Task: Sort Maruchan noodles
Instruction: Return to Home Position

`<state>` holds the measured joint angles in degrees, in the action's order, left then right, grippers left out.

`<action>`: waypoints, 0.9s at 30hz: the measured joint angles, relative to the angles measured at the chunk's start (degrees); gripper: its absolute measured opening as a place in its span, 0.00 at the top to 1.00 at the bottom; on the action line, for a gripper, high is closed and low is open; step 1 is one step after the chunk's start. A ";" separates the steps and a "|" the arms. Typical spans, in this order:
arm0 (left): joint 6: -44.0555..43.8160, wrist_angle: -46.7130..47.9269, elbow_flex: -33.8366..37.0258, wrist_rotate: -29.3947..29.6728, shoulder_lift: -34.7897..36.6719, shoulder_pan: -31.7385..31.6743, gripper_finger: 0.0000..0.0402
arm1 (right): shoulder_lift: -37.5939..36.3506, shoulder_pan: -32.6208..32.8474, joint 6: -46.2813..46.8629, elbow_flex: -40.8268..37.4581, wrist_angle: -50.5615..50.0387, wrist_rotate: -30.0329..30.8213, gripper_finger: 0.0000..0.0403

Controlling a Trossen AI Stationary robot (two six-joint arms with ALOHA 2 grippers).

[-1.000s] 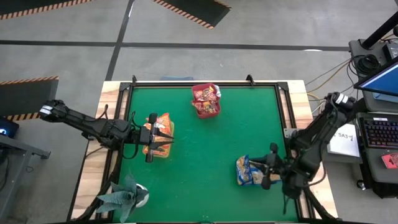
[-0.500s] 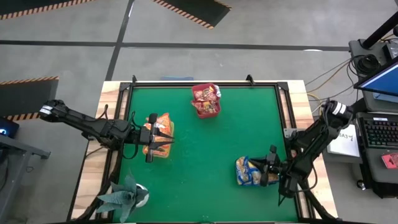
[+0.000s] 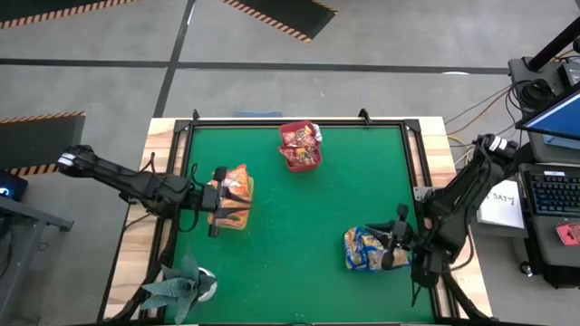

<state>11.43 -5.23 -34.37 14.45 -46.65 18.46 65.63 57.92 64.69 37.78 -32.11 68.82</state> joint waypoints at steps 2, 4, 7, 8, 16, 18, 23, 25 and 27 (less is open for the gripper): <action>-0.42 1.64 0.00 -0.01 1.57 0.65 0.89 | -2.06 -2.22 -7.19 0.86 2.44 -1.41 0.91; -0.62 3.82 0.00 -0.01 3.57 1.39 0.89 | -3.72 -4.80 -15.46 0.99 6.66 -4.64 0.91; -1.12 7.18 0.00 -0.02 6.54 2.09 0.89 | -5.40 -9.40 -28.33 0.62 16.24 -13.09 0.91; -1.29 7.80 0.04 -0.03 7.47 2.17 0.89 | -5.58 -11.15 -32.17 0.33 19.25 -16.42 0.91; -0.91 9.70 4.71 0.03 16.15 2.14 0.89 | -5.37 -23.87 -55.78 -1.58 29.44 -32.60 0.91; -0.73 9.77 6.40 0.16 18.99 2.11 0.89 | -6.12 -26.46 -59.89 -2.04 29.61 -34.27 0.91; -0.30 8.66 11.72 5.19 27.50 2.08 0.89 | -10.82 -31.04 -68.11 -5.54 34.92 -36.65 0.91; -0.13 7.64 14.18 8.60 30.84 2.08 0.89 | -13.55 -32.81 -70.73 -8.22 39.10 -38.64 0.91; -0.12 7.15 16.54 11.56 33.94 2.08 0.89 | -16.42 -35.02 -72.10 -11.50 43.59 -40.79 0.91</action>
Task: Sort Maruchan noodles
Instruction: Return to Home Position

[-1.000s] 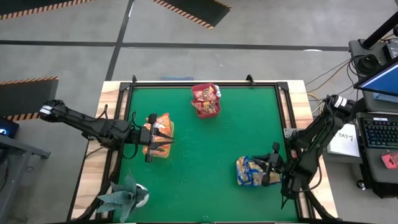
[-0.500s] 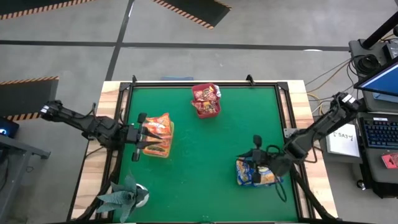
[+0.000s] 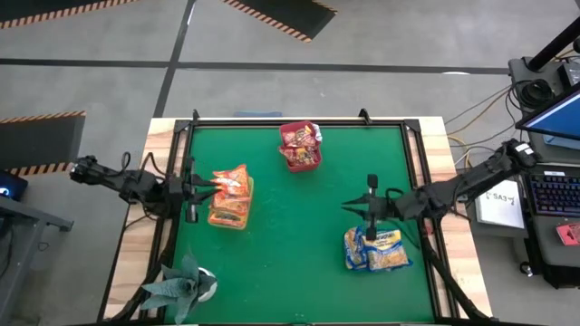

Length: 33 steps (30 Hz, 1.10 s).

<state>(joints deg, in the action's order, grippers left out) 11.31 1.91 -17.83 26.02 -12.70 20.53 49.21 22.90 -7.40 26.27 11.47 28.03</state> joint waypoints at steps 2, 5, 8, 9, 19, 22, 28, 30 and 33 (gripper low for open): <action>0.00 -0.02 1.96 2.12 3.04 -0.02 0.89 | -2.64 -2.72 -0.80 -3.43 4.09 -2.76 0.91; -0.02 -0.30 4.44 4.17 7.50 -0.02 0.89 | -6.49 -7.26 -1.17 -8.87 11.11 -8.07 0.91; 0.08 -0.17 5.97 4.57 11.45 -0.02 0.89 | -10.19 -11.22 -1.27 -13.56 16.67 -12.50 0.91; 0.30 -0.06 6.31 4.57 12.59 -0.02 0.89 | -11.61 -12.24 -1.47 -14.82 17.63 -13.57 0.91; -4.68 4.57 7.15 7.11 12.72 -0.11 0.89 | -28.66 -15.06 -4.04 -23.07 14.26 -14.73 0.91; -5.66 4.80 7.15 7.09 12.72 -0.11 0.89 | -34.25 -15.06 -4.18 -25.13 12.28 -14.59 0.91; -6.36 4.91 7.15 7.10 12.72 -0.11 0.89 | -44.22 -15.06 -5.53 -25.50 4.51 -14.58 0.91; -6.34 5.17 7.25 7.09 12.72 -0.11 0.89 | -47.04 -15.06 -6.35 -25.50 2.28 -14.60 0.91; -6.47 5.14 7.26 7.09 12.72 -0.11 0.89 | -49.17 -15.06 -6.98 -25.54 -1.50 -14.78 0.91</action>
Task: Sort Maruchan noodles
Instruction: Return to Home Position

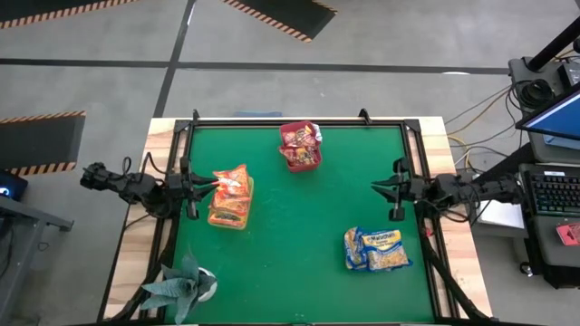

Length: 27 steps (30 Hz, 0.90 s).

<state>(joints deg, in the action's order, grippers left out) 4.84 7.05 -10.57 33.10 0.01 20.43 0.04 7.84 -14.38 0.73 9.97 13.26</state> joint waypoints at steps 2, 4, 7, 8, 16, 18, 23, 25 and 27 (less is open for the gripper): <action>-0.22 0.02 0.00 0.00 0.00 0.00 0.89 | 0.03 -0.02 -0.63 0.00 0.50 -1.15 0.91; -0.25 -0.07 0.00 -0.01 -0.07 0.00 0.89 | 0.70 0.00 -1.46 -0.02 -0.30 -3.11 0.91; -0.12 -0.27 0.00 -0.02 -0.27 -0.02 0.89 | 0.78 0.00 -2.19 -0.02 -2.29 -4.62 0.91; 0.60 -0.30 0.00 -0.02 -0.28 -0.02 0.89 | 0.78 0.00 -2.00 -0.02 -3.17 -4.74 0.91; 0.64 -0.14 0.00 -0.05 -0.66 -0.02 0.89 | 1.53 0.00 -3.76 -0.02 -7.26 -1.30 0.91; 0.64 -0.10 0.00 -0.09 -0.63 -0.02 0.89 | 1.55 0.00 -4.01 -0.02 -7.35 -1.29 0.91; 0.64 -0.13 0.00 -0.09 -0.83 -0.02 0.89 | 1.57 0.00 -1.07 -0.02 -7.40 -1.26 0.91; 0.64 -0.13 0.00 -0.09 -0.83 -0.02 0.89 | 1.55 0.00 0.40 -0.02 -7.43 -1.26 0.91; 0.64 -0.13 0.00 -0.09 -0.83 -0.02 0.89 | 1.55 0.00 1.76 -0.02 -7.46 -1.25 0.91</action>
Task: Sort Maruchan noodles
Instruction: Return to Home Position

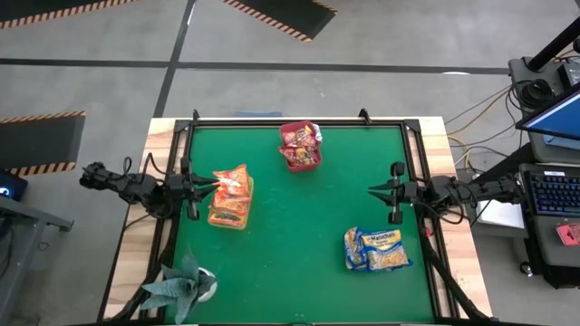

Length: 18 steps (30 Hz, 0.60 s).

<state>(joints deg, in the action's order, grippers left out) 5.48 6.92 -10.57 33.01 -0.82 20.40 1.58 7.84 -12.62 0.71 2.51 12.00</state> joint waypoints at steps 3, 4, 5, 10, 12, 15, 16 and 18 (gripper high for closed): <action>0.00 0.00 0.00 0.00 0.00 0.00 0.89 | 0.00 0.00 1.62 0.00 -0.03 -0.02 0.91; 0.00 -0.02 0.00 0.00 0.00 0.00 0.89 | 0.00 0.00 2.33 0.00 -0.03 0.00 0.91; 0.00 -0.02 0.00 -0.02 0.00 0.00 0.89 | 0.00 0.00 2.60 0.00 -0.03 0.01 0.91; 0.00 0.00 0.00 -0.02 0.00 0.00 0.89 | 0.00 0.00 3.01 0.00 -0.07 0.01 0.91; 0.00 -0.01 0.00 -0.02 0.00 0.00 0.89 | 0.00 0.00 2.64 0.00 -0.07 0.01 0.91; 0.00 0.00 0.00 -0.04 0.00 0.00 0.89 | 0.00 0.00 2.64 0.00 -0.10 0.01 0.91; 0.00 0.00 0.00 -0.03 0.00 0.00 0.89 | 0.00 0.00 2.88 0.00 -0.10 0.01 0.91; 0.00 0.00 0.00 -0.04 0.00 0.00 0.89 | 0.00 0.00 3.64 0.00 -0.10 0.01 0.91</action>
<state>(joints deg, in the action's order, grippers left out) 5.48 6.92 -10.57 32.97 -0.82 20.40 1.58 7.84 -8.98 0.71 2.42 12.01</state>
